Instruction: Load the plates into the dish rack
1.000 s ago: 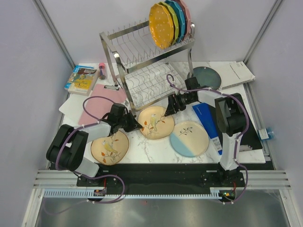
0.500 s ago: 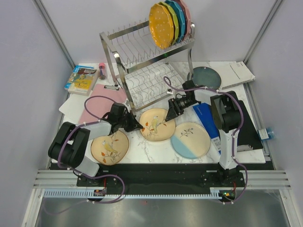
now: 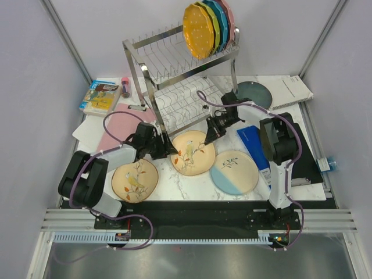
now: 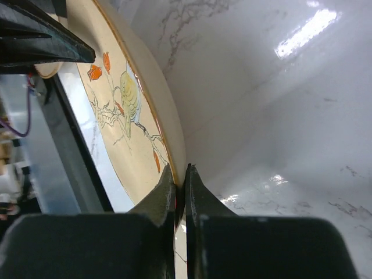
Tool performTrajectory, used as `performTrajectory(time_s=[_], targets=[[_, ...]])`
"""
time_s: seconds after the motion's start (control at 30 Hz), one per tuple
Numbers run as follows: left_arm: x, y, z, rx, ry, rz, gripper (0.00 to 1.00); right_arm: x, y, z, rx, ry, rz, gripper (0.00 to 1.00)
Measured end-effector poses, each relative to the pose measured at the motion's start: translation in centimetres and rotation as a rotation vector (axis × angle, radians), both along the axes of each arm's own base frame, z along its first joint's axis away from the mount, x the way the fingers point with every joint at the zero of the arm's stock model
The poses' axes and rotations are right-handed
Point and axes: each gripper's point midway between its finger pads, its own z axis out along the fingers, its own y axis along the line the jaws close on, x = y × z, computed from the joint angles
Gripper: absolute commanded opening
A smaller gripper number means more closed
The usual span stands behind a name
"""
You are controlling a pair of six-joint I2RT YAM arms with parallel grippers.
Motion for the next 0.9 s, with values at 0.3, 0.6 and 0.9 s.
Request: performTrajectory(time_s=[0.3,0.6,0.9], targets=[[1.4,2.4,4.1,0.077,-0.178,-0.048,0.79,2.8,-0.6,8.6,-0.075,-0.337,-0.014,0.0],[0.0,2.0,8.7,0.052,-0.308,-0.168,0.79,0.6,-3.5,16.4,-0.18,-0.493,0.026,0.0],[-1.6,3.5,10.5,0.105,-0.364,-0.195,0.8,-1.5,-6.5,33.3,-0.163,-0.864,-0.094,0.0]])
